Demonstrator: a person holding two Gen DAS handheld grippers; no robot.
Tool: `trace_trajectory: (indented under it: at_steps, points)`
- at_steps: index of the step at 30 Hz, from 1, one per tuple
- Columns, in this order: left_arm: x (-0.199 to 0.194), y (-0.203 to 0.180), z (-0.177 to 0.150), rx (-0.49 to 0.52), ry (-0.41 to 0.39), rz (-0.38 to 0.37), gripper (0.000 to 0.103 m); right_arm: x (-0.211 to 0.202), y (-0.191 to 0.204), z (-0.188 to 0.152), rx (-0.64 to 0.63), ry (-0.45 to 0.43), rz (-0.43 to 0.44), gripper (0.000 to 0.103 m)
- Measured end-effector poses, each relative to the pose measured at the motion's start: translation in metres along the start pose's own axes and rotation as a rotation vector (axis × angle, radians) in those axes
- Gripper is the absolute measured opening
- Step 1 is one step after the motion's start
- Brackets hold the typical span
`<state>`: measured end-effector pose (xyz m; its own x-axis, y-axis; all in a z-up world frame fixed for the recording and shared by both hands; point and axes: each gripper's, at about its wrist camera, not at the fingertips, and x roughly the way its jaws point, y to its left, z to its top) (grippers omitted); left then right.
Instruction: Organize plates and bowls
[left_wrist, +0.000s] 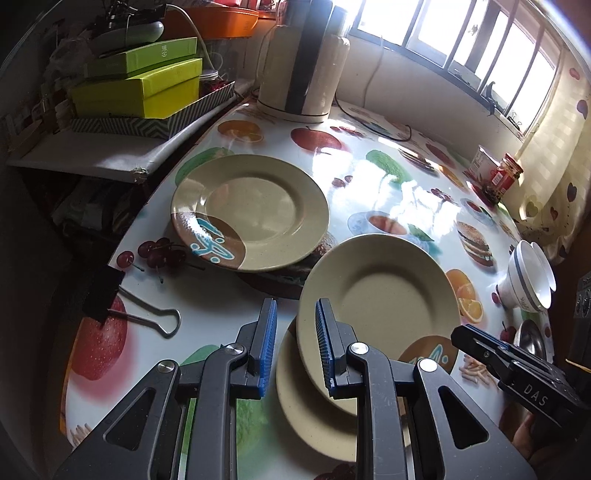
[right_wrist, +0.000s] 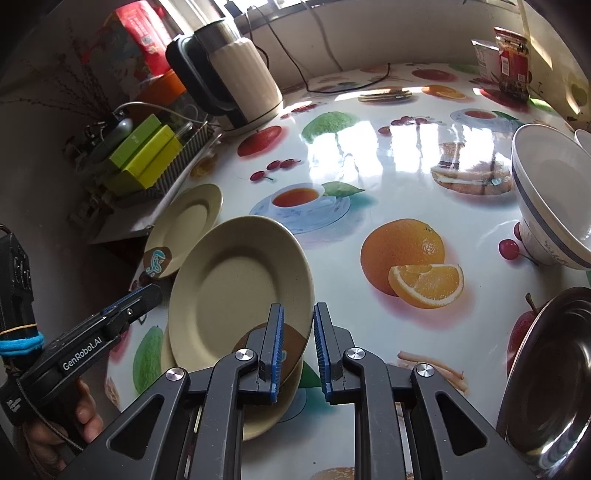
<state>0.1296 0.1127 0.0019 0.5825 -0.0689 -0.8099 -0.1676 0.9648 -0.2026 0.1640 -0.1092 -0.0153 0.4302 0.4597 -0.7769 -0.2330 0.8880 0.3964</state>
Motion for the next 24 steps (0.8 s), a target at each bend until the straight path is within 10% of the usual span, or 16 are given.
trace_trajectory:
  at_steps: [24]
  points:
    - [0.018,0.018,-0.007,-0.086,0.076,-0.106,0.023,0.024,-0.002,0.018,0.011,0.022,0.017,0.018]
